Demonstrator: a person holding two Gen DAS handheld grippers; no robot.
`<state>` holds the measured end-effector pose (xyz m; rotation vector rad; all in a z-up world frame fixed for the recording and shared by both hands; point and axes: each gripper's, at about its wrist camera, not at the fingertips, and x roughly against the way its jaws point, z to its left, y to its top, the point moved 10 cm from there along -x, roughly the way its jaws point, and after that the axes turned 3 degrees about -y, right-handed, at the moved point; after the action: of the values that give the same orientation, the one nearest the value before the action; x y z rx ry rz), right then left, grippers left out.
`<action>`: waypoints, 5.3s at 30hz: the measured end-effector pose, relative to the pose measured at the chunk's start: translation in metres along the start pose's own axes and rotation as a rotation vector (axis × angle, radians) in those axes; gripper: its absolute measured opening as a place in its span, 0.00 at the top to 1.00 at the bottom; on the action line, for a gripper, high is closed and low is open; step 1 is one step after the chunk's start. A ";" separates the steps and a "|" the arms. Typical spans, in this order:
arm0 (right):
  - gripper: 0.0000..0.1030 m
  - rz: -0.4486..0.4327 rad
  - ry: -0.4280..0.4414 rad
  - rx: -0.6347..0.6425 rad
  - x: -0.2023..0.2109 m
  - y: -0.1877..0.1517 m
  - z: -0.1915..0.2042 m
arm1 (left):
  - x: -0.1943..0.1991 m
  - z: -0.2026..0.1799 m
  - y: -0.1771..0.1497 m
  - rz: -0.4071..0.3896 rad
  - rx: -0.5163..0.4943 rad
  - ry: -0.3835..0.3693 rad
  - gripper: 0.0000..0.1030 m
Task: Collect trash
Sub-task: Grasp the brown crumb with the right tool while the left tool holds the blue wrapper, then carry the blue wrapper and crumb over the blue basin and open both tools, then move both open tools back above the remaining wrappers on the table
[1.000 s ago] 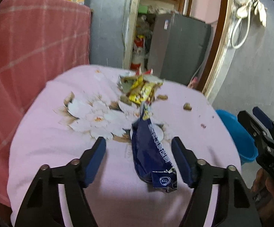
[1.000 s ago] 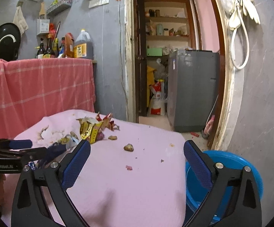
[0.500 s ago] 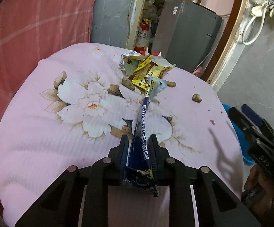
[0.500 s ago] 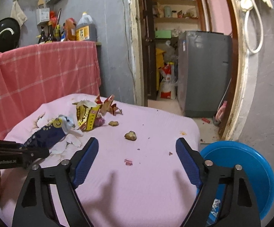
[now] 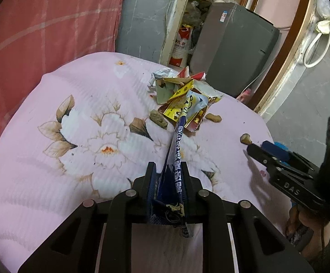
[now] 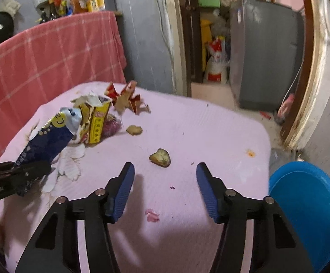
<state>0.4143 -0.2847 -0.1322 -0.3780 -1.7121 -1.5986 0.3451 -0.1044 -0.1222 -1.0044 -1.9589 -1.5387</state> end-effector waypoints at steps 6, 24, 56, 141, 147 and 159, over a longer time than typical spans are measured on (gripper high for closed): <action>0.54 0.076 0.027 0.021 -0.015 0.001 0.004 | 0.000 0.001 0.000 -0.003 0.010 -0.004 0.85; 0.81 -0.106 0.024 0.022 0.045 0.020 0.010 | 0.044 -0.041 0.011 -0.124 -0.044 -0.102 0.88; 0.80 -0.637 -0.437 -0.106 0.323 0.026 -0.139 | 0.101 -0.319 0.052 -0.457 -0.358 -0.441 0.87; 0.00 -0.754 -0.158 -0.039 0.233 0.079 0.069 | 0.174 0.027 0.068 -0.593 -0.201 0.111 0.01; 0.00 -0.697 -0.134 -0.004 0.196 0.078 0.077 | 0.141 0.048 0.061 -0.524 -0.197 0.129 0.01; 0.00 -0.570 -0.097 0.037 0.129 0.070 0.084 | 0.090 0.072 0.052 -0.399 -0.155 0.110 0.02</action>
<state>0.3467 -0.2275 0.0124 0.0671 -2.0403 -1.9624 0.3341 -0.0062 -0.0437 -0.5893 -2.0746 -1.9383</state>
